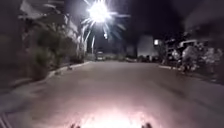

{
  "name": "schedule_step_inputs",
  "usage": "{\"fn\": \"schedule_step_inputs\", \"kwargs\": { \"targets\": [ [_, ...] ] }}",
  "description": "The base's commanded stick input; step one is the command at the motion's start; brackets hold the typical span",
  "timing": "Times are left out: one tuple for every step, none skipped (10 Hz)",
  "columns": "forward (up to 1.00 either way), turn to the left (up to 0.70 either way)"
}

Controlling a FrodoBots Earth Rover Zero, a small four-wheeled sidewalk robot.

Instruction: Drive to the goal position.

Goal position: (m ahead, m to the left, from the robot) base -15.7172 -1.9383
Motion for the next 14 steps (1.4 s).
{"fn": "schedule_step_inputs", "kwargs": {
  "targets": [
    [0.85,0.0],
    [0.85,0.0],
    [0.85,0.0],
    [0.85,0.0],
    [0.85,0.0],
    [0.85,0.0],
    [0.85,0.0],
    [0.85,0.0],
    [0.85,0.0],
    [0.85,0.0],
    [0.85,0.0],
    [0.85,0.0],
    [0.85,0.0],
    [0.85,0.0]
  ]
}}
